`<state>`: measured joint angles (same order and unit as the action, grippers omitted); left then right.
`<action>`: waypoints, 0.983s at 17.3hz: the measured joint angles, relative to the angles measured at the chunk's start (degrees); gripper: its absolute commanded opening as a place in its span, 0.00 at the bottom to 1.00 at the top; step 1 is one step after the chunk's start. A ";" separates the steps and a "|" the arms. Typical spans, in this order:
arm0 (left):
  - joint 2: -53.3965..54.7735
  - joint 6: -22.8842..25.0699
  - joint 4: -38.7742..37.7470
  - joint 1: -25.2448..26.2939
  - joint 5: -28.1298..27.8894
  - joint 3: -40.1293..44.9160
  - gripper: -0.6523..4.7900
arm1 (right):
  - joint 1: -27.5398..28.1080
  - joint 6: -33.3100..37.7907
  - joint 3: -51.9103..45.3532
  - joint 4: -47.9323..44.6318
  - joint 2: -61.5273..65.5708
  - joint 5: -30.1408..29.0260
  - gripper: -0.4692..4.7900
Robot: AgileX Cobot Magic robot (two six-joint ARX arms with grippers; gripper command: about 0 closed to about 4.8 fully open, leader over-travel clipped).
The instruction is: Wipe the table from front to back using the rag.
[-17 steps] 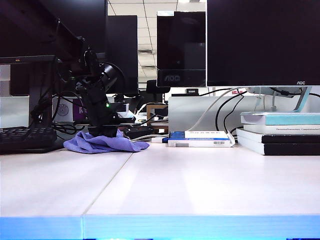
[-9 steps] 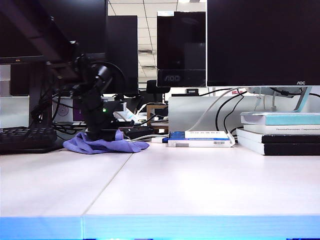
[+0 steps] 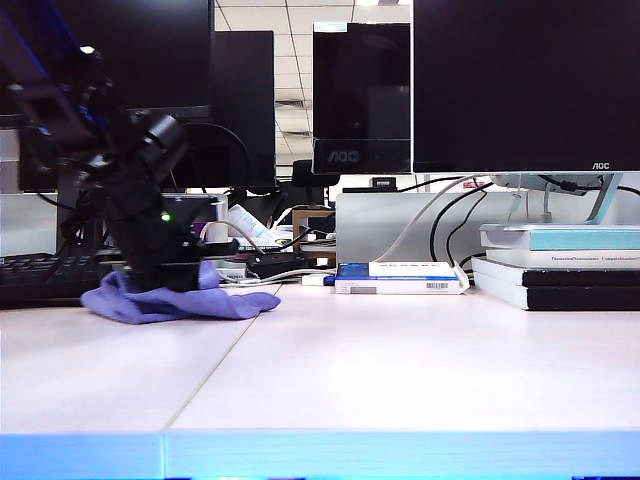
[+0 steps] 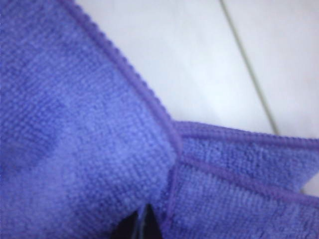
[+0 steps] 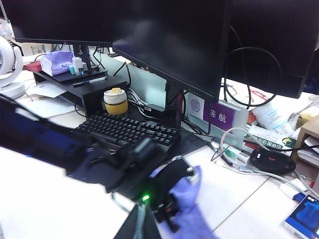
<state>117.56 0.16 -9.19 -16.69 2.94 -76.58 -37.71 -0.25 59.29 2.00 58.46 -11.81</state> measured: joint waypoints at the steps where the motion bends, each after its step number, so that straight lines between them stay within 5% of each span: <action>1: -1.70 0.00 0.61 0.00 0.11 2.67 0.11 | 0.00 0.00 0.00 -0.04 0.00 0.00 0.09; 8: -13.68 -1.05 2.73 -0.24 1.14 18.62 0.11 | -0.13 0.00 0.00 -0.02 0.00 -0.83 0.09; 17: -31.71 -2.32 -3.54 -0.28 3.78 36.13 0.11 | -0.46 0.00 0.00 0.00 0.00 -0.83 0.09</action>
<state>85.84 -2.15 -12.73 -16.97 6.72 -40.45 -38.17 -0.25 59.29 2.00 58.46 -12.64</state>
